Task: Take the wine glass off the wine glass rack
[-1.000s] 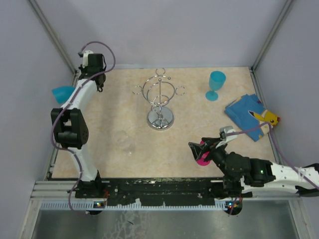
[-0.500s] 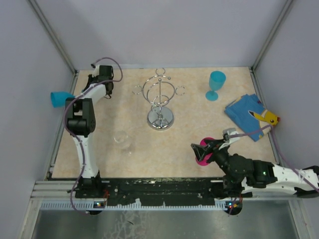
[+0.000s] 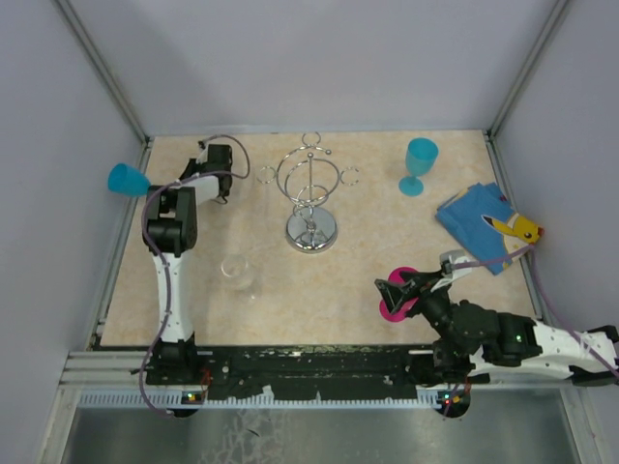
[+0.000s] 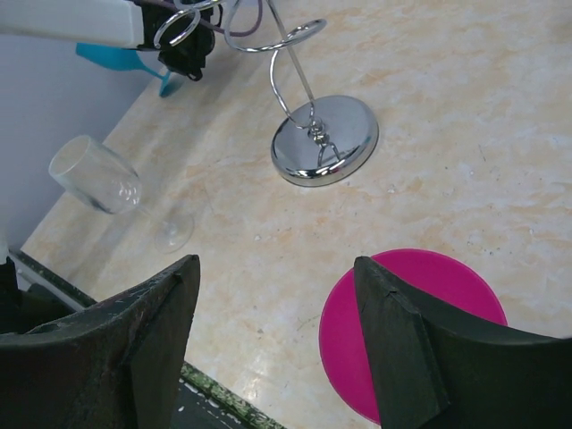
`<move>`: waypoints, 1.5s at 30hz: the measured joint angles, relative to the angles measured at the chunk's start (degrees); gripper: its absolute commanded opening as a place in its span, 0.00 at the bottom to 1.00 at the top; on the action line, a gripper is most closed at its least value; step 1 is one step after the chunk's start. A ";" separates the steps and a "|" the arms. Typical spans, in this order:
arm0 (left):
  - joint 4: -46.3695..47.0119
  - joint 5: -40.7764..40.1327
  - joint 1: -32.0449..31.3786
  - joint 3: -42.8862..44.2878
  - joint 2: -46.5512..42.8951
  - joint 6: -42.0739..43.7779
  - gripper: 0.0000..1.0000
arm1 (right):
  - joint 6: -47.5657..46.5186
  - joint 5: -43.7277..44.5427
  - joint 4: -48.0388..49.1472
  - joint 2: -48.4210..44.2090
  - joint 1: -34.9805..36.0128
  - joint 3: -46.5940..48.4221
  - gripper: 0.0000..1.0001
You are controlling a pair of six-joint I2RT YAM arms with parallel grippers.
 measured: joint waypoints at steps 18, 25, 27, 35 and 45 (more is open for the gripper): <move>9.53 -0.72 -3.06 -2.89 2.64 12.46 0.00 | 0.02 0.31 -1.44 -3.58 0.00 -1.40 0.70; 12.90 -1.38 -4.90 -3.02 4.76 15.74 0.00 | 0.00 0.31 -1.49 -4.11 0.00 -1.51 0.70; 13.62 -1.51 -5.07 -3.10 4.87 16.28 0.04 | -0.02 0.31 -1.49 -4.11 0.00 -1.51 0.70; 13.70 -1.03 -5.07 -3.21 4.85 16.00 0.25 | -0.04 0.31 -1.46 -4.11 0.00 -1.51 0.70; 10.36 0.09 -5.05 -2.62 4.22 11.85 0.45 | -0.02 0.31 -1.46 -4.11 0.00 -1.53 0.70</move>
